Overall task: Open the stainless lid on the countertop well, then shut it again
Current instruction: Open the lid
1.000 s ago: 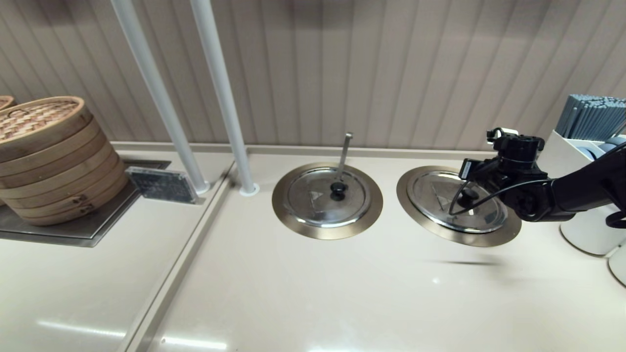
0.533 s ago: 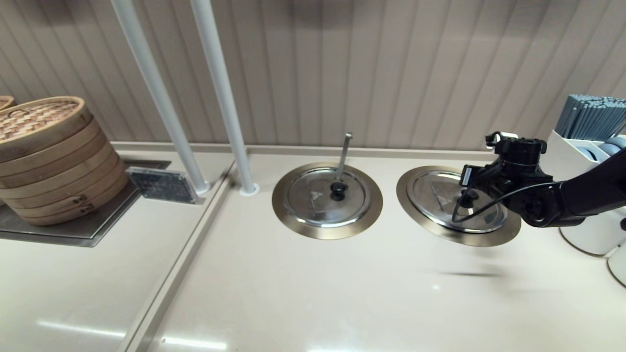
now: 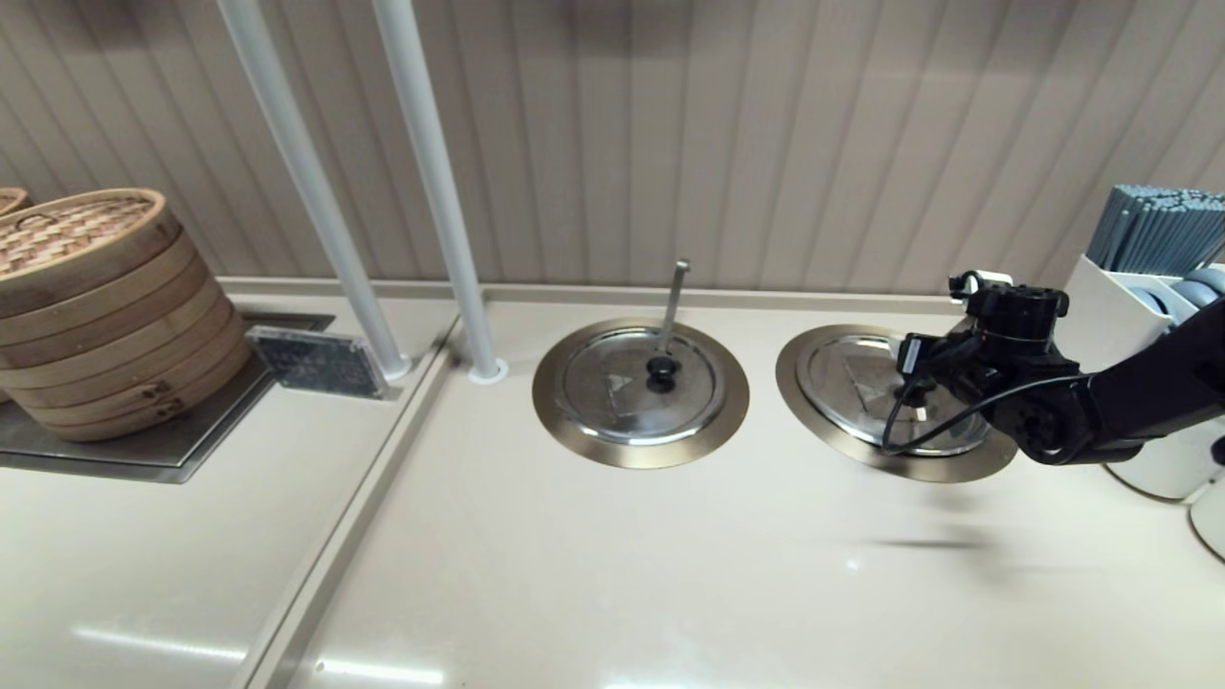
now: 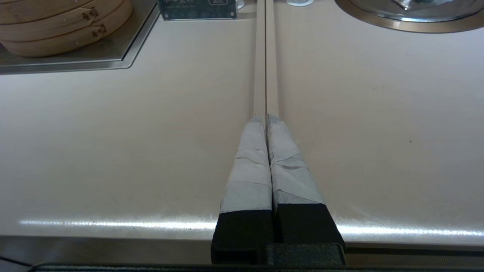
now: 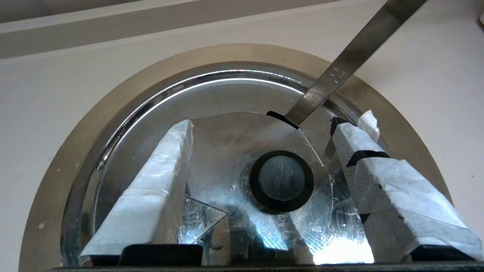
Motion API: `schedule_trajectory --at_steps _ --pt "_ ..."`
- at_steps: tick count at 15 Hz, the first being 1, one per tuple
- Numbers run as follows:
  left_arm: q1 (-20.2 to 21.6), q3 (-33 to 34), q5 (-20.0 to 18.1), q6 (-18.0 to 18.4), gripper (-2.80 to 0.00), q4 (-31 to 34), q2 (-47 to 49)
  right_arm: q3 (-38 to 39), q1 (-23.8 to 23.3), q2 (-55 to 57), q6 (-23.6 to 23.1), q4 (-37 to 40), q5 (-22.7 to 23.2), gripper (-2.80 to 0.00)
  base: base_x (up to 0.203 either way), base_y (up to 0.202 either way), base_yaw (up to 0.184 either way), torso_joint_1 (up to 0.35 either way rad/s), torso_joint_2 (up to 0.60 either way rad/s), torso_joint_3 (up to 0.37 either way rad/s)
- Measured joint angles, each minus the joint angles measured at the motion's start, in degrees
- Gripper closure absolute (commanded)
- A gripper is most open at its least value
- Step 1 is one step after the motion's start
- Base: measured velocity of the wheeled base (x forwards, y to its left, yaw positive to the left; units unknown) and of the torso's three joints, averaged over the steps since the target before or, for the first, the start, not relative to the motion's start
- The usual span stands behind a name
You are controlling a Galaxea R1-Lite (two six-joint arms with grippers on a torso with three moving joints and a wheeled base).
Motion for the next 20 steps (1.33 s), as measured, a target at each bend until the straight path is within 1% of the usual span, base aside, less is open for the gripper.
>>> schedule_trajectory --at_steps 4,8,11,20 --pt "0.0 0.0 0.0 0.0 0.0 -0.02 0.0 0.52 -0.44 4.92 -1.13 -7.65 -0.34 -2.8 0.0 0.0 0.0 0.0 0.0 0.0" --pt "0.02 0.0 0.0 0.0 0.0 -0.02 0.0 2.62 -0.6 7.24 -1.35 -9.66 -0.45 -2.8 0.0 0.0 0.0 0.0 0.0 0.0" --pt "0.02 0.0 0.0 -0.02 0.0 -0.02 0.0 4.13 -0.77 8.23 -1.93 -13.2 -0.41 -2.8 0.0 0.0 0.0 0.0 0.0 0.0" --pt "0.0 0.0 -0.02 0.0 0.0 -0.01 0.0 3.13 -0.29 9.58 -1.4 -13.4 0.13 -2.8 0.0 0.0 0.0 0.0 0.0 0.0"
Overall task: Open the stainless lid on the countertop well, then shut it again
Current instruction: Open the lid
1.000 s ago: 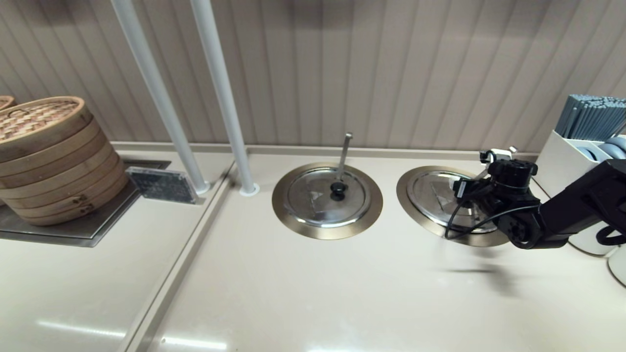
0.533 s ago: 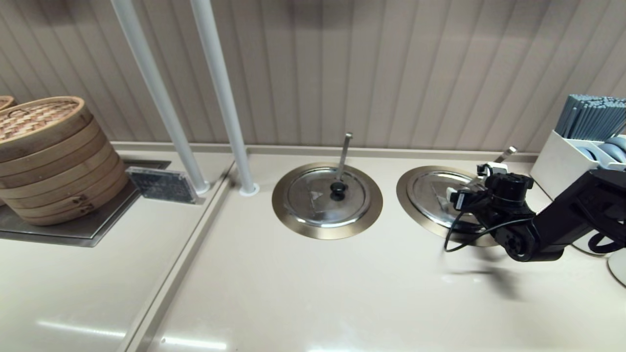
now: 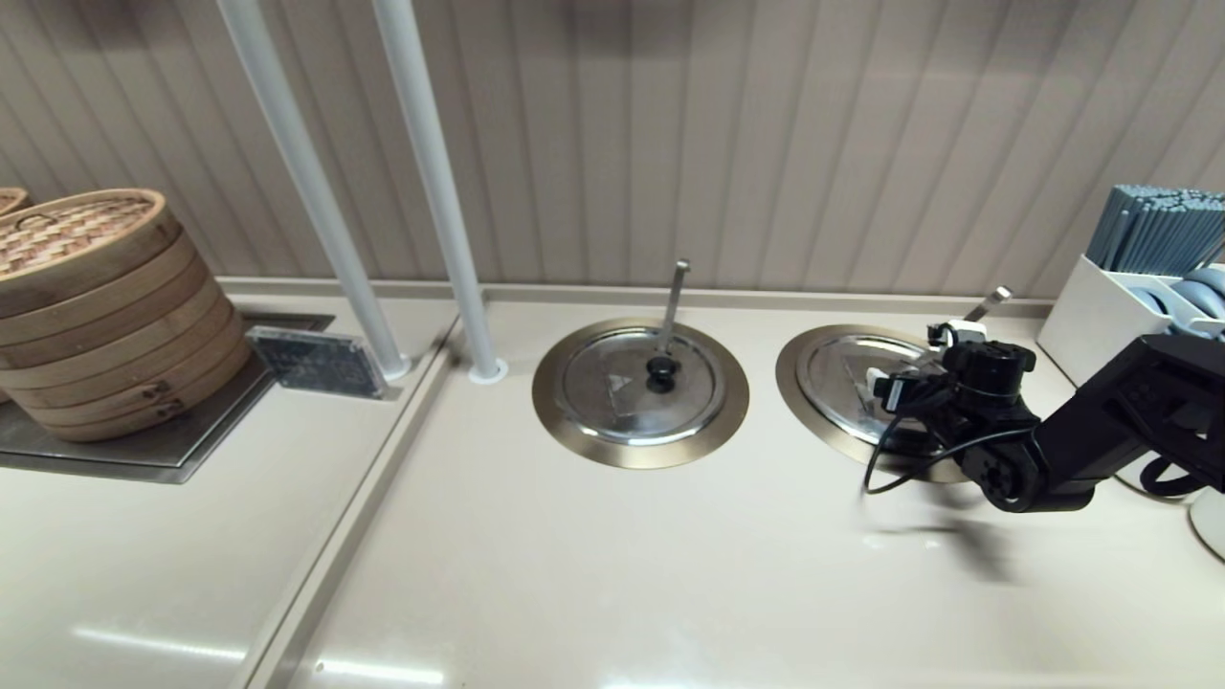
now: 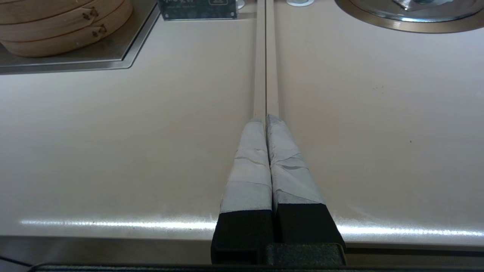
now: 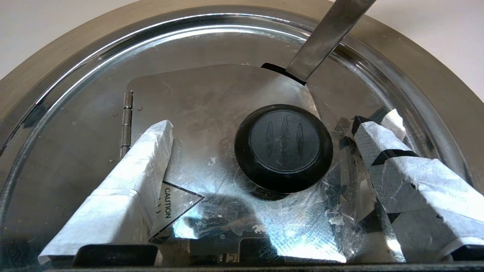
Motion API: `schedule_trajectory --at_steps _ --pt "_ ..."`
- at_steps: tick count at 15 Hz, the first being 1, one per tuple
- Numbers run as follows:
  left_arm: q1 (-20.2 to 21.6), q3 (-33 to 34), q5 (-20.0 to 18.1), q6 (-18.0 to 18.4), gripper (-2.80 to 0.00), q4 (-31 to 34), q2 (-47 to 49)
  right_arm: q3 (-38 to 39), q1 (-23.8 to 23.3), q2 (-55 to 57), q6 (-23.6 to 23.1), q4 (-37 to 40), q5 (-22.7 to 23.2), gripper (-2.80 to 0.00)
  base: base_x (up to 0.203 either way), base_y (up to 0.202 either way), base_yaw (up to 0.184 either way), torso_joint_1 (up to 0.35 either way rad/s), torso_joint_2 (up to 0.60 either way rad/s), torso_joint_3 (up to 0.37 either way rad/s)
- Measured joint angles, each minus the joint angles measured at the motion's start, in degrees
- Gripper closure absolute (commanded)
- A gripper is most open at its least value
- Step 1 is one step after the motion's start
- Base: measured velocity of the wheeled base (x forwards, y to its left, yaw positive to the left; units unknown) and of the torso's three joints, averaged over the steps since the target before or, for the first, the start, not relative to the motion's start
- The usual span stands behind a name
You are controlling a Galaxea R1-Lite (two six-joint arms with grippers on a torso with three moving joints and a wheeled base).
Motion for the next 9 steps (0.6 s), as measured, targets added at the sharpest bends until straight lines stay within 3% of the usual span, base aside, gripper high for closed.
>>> schedule_trajectory --at_steps 9 --pt "0.0 0.0 0.02 0.0 0.0 0.01 0.0 -0.05 1.56 0.09 0.55 0.09 0.05 -2.8 0.0 0.0 0.0 0.0 0.0 0.0"
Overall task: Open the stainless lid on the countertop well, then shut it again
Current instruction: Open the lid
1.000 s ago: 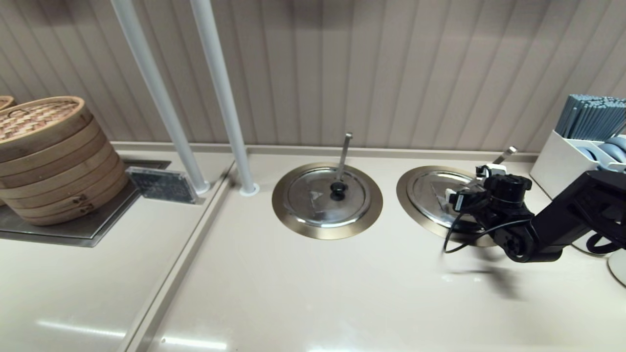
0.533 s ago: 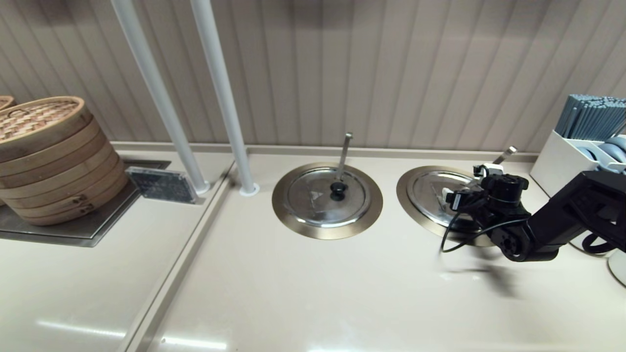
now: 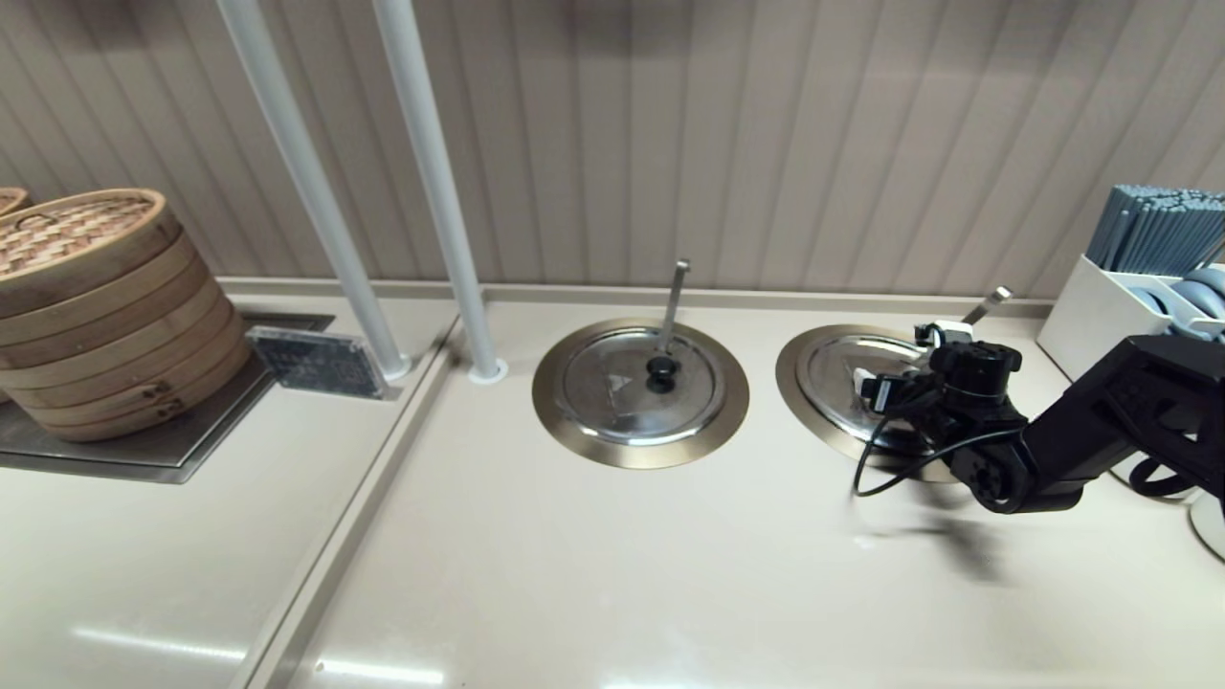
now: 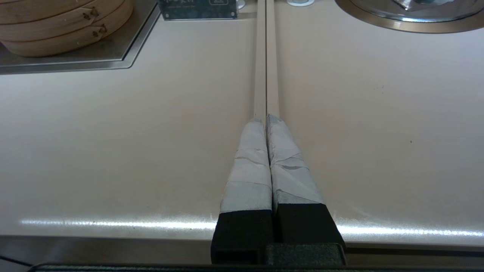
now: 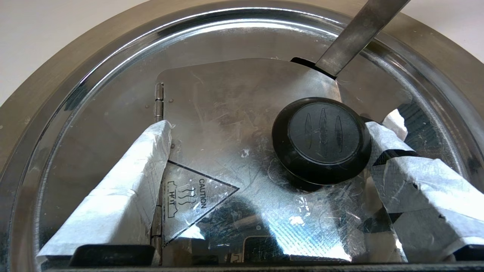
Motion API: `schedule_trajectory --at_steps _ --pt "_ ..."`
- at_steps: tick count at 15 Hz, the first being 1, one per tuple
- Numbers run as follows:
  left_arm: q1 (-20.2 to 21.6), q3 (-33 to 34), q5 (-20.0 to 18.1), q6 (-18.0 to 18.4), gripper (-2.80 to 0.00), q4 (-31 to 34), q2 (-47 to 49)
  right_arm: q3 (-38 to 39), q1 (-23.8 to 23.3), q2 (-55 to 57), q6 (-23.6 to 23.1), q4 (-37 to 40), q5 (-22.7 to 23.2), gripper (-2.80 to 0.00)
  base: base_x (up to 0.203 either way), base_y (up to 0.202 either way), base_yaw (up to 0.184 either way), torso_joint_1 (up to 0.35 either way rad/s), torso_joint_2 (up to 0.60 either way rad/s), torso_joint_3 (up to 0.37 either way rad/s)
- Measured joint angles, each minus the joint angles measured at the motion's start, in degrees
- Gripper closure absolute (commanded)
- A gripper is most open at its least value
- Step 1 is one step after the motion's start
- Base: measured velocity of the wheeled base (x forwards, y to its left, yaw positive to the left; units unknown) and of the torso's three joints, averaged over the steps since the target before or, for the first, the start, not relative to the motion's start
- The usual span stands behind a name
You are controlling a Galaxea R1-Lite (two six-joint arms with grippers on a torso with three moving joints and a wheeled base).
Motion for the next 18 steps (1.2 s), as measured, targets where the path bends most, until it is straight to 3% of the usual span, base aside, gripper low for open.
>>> schedule_trajectory --at_steps 18 --pt "0.0 0.0 0.02 -0.02 0.0 -0.02 0.0 0.17 1.17 -1.79 2.14 0.09 -0.3 -2.8 0.0 0.0 0.0 0.0 0.0 0.0"
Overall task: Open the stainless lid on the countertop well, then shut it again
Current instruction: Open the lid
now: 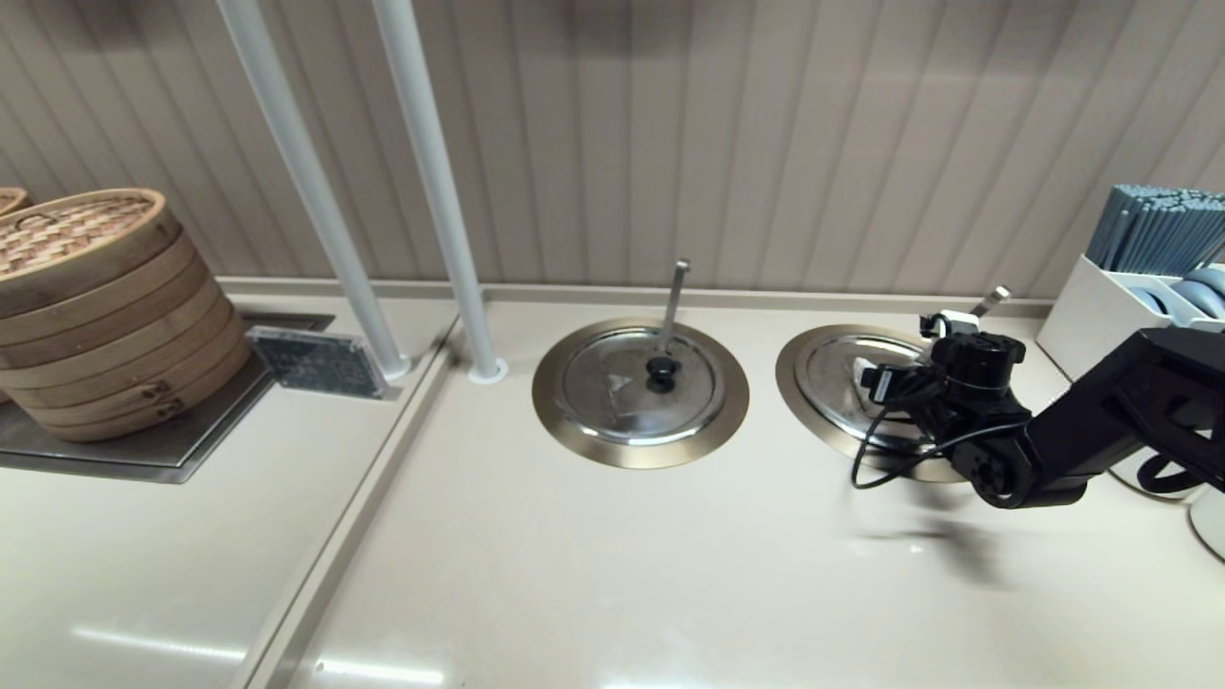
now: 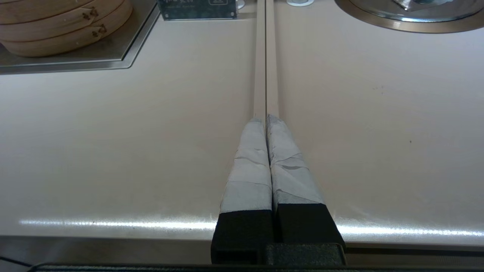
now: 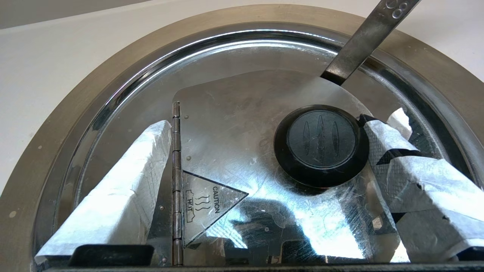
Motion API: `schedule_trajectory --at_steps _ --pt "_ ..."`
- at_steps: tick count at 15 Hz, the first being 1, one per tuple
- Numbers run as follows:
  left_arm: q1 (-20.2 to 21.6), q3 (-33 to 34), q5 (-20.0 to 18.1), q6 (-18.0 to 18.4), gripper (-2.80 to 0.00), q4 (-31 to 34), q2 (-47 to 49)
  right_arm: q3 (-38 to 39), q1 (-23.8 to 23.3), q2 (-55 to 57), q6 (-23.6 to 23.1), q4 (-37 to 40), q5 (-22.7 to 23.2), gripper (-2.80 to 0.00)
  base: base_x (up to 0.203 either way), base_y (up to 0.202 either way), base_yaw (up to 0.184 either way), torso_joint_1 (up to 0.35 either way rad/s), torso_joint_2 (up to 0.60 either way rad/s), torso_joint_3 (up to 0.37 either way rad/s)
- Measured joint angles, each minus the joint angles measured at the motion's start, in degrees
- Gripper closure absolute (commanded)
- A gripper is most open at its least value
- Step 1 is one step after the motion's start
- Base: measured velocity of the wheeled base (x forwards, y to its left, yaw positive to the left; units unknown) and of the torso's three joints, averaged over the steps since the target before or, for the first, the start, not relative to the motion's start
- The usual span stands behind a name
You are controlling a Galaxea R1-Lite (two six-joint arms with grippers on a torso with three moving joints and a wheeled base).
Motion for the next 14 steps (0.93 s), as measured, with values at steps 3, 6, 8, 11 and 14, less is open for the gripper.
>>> schedule_trajectory --at_steps 3,6,8,11,14 --pt "0.0 0.0 -0.04 0.0 0.0 0.02 0.0 0.0 -0.02 -0.2 0.08 -0.04 0.04 -2.8 0.0 0.0 0.0 0.0 0.0 0.0" --pt "0.0 0.0 0.02 0.02 0.0 0.02 0.0 0.51 0.59 -1.2 0.21 -0.11 -0.05 -2.8 0.0 0.0 0.0 0.0 0.0 0.0" --pt "0.0 0.0 -0.02 0.02 0.0 0.02 0.0 0.94 1.01 -1.89 0.26 -0.15 -0.07 -2.8 0.0 0.0 0.0 0.0 0.0 0.0" --pt "0.0 0.0 -0.02 0.02 0.0 0.0 0.0 1.63 1.82 -3.01 0.71 -0.24 -0.12 -2.8 0.0 0.0 0.0 0.0 0.0 0.0" --pt "0.0 0.0 -0.02 0.02 0.0 0.0 0.0 2.47 2.96 -4.49 1.66 -0.22 -0.22 -2.8 0.0 0.0 0.0 0.0 0.0 0.0"
